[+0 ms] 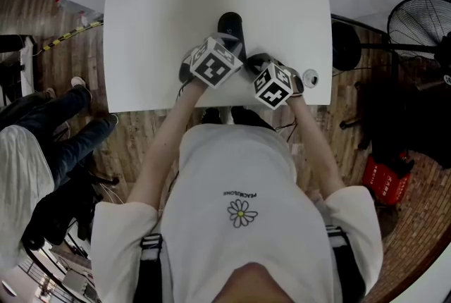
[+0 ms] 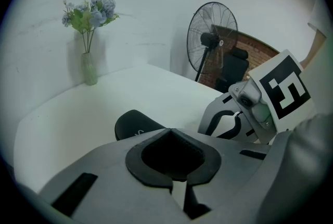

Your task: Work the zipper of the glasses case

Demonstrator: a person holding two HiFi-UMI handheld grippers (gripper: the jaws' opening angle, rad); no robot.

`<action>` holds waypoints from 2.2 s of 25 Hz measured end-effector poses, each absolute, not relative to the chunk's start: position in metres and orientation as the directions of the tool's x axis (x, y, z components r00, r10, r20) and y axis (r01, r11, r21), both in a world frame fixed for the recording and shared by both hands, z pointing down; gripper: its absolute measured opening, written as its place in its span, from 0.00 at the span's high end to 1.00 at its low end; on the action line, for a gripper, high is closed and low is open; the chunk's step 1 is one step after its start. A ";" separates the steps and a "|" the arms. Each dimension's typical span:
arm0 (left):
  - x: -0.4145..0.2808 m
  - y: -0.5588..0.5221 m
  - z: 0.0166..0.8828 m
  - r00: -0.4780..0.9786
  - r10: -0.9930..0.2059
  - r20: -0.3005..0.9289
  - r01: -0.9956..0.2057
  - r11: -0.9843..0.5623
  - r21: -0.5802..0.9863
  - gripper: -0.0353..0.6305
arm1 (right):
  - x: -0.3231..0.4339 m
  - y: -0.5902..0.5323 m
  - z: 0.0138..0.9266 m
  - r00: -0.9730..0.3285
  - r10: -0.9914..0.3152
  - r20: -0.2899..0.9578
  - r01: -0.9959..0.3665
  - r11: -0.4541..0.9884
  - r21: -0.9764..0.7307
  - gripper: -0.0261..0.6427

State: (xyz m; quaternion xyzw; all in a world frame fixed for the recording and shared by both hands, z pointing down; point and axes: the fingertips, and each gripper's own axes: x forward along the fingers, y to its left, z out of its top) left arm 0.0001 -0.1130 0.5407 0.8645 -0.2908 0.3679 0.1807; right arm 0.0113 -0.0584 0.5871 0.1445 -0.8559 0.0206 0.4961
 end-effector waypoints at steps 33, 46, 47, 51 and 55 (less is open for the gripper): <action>0.022 -0.124 0.539 0.539 -0.364 0.760 -0.570 -0.822 0.011 0.92 | 0.013 -0.055 0.576 -0.428 -0.356 0.831 -0.557 0.828 0.069 0.95; 0.015 -0.130 0.539 0.502 -0.353 0.790 -0.572 -0.820 -0.003 0.92 | 0.057 -0.111 0.583 -0.307 -0.443 0.842 -0.577 0.790 0.205 0.95; 0.015 -0.132 0.539 0.498 -0.358 0.790 -0.575 -0.818 -0.009 0.92 | 0.055 -0.112 0.582 -0.311 -0.443 0.841 -0.570 0.795 0.209 0.95; 0.016 -0.136 0.540 0.499 -0.363 0.787 -0.580 -0.814 -0.008 0.92 | 0.051 -0.101 0.581 -0.329 -0.431 0.840 -0.560 0.805 0.194 0.95; 0.015 -0.137 0.540 0.495 -0.386 0.779 -0.589 -0.808 -0.027 0.92 | 0.028 -0.083 0.577 -0.381 -0.399 0.834 -0.554 0.821 0.140 0.95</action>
